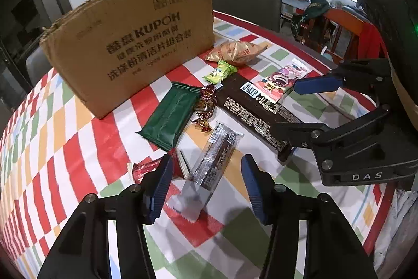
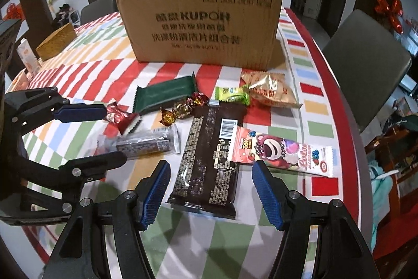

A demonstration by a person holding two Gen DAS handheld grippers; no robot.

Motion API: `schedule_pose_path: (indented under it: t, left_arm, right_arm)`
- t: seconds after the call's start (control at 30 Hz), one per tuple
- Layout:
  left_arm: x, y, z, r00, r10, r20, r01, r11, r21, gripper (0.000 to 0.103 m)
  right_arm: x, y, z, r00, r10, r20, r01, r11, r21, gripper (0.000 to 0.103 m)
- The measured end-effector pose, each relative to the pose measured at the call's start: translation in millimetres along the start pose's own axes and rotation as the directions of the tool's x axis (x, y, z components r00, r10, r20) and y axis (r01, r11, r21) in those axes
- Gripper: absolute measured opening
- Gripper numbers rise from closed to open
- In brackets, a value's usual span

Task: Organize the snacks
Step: 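Grasp the silver wrapped bar with the left tool while the right tool grasps the brown chocolate bar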

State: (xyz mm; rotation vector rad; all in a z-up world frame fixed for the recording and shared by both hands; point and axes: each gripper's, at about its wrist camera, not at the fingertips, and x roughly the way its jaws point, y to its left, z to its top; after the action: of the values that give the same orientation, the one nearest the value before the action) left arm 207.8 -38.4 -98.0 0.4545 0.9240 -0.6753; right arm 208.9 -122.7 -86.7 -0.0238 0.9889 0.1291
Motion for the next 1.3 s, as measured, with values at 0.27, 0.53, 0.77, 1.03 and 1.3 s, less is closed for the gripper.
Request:
schedule_pose_path:
  t: [0.27,0.53,0.77,1.03,1.3]
  left_arm:
    - [18,-1,6,0.999,-0.028,-0.025,0.028,1.000,0.011,0.045]
    - [38,0,5,0.997,-0.040,-0.073,0.041,0.999,0.008,0.036]
    - [39,10,1,0.994,-0.097,-0.059,0.092,0.992,-0.081,0.022]
    - [26,21,-13,0.996,-0.092,-0.015,0.085,0.961,-0.265,0.020]
    - [8,23,-22,0.999,-0.038,0.007,0.038,0.930,-0.365,0.020]
  right_arm:
    - [18,-6,1,0.999,0.021,-0.039,-0.020,0.999,0.035,0.066]
    - [28,-8,4,0.998,0.030,-0.057,-0.028,0.999,0.037,0.066]
    - [37,-7,9,0.997,0.031,-0.066,-0.029,0.999,0.037,0.066]
    - [46,-2,12,0.997,0.000,-0.073,0.002,1.000,0.019,0.066]
    - [47,4,16,0.997,-0.017,-0.069,0.016,1.000,-0.011,0.053]
